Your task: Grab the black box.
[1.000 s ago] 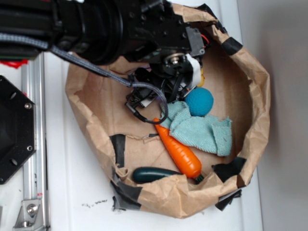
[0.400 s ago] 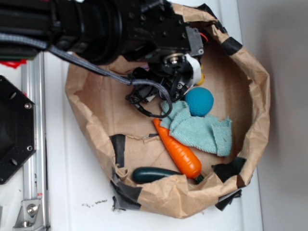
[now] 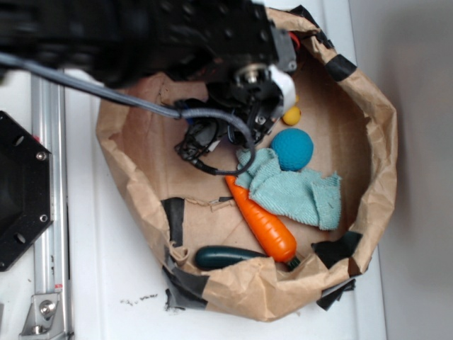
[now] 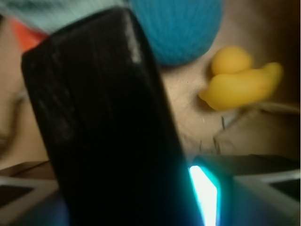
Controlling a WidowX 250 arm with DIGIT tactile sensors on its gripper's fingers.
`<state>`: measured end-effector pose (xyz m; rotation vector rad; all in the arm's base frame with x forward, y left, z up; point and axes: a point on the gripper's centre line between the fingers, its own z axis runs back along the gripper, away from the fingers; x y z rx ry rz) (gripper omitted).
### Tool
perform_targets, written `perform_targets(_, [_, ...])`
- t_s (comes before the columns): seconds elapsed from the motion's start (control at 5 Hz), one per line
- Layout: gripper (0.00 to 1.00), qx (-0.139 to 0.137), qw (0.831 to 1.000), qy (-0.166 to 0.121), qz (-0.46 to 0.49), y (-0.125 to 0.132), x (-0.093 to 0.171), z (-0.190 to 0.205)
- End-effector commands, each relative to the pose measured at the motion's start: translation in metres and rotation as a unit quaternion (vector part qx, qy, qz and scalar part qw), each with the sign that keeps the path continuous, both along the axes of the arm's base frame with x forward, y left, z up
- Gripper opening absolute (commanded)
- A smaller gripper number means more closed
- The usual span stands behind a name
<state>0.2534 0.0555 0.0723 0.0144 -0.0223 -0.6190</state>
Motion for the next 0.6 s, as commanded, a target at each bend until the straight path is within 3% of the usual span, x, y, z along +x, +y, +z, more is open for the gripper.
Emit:
perform_targets(0.0, [0.0,0.006,0.993,-0.016,0.12,-0.006,-0.003,0.069])
perform_targets(0.4, [0.0,0.003,0.991,-0.013,0.137,-0.025,-0.004,0.062])
